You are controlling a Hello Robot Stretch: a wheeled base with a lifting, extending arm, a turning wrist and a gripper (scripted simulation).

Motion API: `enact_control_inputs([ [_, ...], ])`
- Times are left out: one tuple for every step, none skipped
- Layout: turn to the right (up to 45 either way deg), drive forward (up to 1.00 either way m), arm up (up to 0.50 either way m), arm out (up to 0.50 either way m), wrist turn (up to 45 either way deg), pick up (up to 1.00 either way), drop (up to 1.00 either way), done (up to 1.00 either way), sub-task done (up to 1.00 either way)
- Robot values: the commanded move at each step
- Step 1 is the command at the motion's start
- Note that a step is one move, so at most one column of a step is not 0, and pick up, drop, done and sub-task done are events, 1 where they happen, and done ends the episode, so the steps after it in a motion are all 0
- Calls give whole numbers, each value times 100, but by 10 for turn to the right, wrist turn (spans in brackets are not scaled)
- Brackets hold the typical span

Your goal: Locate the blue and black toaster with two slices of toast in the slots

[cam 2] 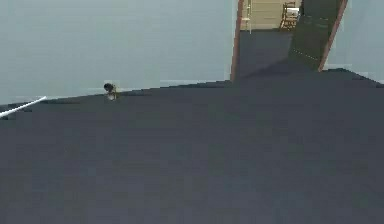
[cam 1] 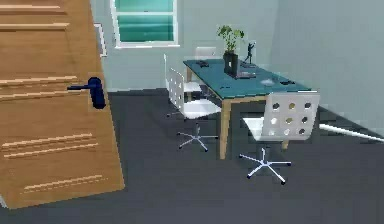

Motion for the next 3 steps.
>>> enact_control_inputs([
  [450, 0, 0, 0, 0, 0, 0, 0, 0],
  [390, 0, 0, 0, 0, 0, 0, 0, 0],
  [0, 30, 0, 0, 0, 0, 0, 0, 0],
])
